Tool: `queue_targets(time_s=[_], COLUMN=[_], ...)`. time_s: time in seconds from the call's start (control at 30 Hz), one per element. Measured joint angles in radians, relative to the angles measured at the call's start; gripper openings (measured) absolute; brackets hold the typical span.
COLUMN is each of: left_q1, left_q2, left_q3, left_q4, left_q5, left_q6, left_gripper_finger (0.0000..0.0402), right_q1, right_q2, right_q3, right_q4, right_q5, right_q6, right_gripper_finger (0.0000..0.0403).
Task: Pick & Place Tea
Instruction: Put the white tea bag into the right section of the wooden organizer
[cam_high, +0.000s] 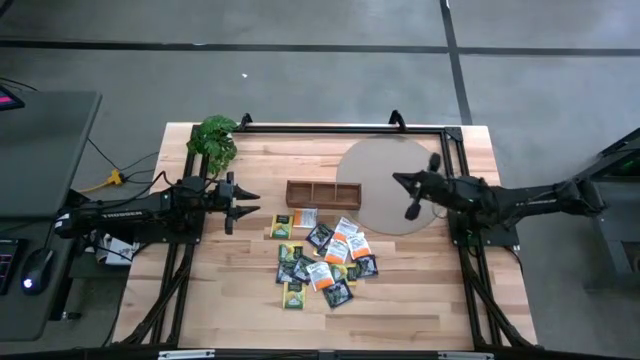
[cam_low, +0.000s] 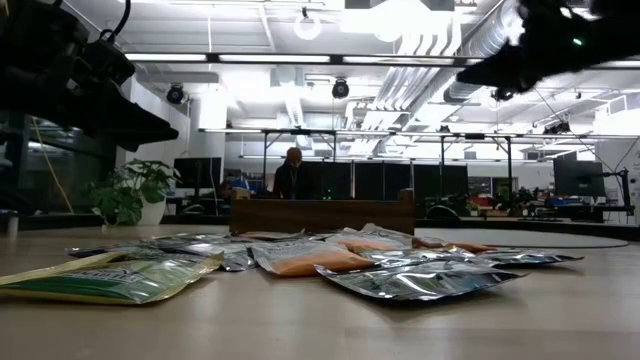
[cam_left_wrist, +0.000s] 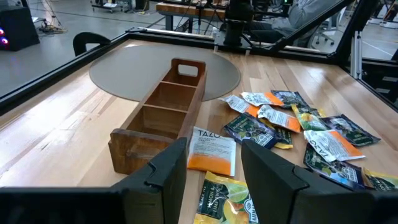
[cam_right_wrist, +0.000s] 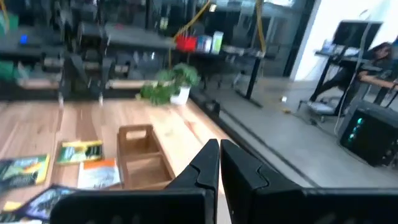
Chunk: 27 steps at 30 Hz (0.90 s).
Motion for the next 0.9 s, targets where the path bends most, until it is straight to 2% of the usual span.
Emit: queue_targets(time_s=[0.23,0.43,0.7,0.9], left_q1=[0.0,0.0,0.0,0.0], left_q2=[0.0,0.0,0.0,0.0], left_q3=[0.0,0.0,0.0,0.0], left_q4=[0.0,0.0,0.0,0.0], left_q5=[0.0,0.0,0.0,0.0], left_q6=[0.0,0.0,0.0,0.0], left_gripper_finger=[0.015,0.015,0.015,0.015], right_q1=[-0.061,-0.07,-0.068,-0.067], right_q2=[0.399,0.668,0.842,0.872], right_q3=[0.296,0.447,0.567,0.586], right_q4=[-0.302,-0.511,-0.745,-0.772], right_q5=[-0.117,-0.183,-0.449,-0.613], right_q6=[0.042,0.085,0.141,0.14], right_gripper_finger=[0.0012,0.0012,0.0012,0.0012])
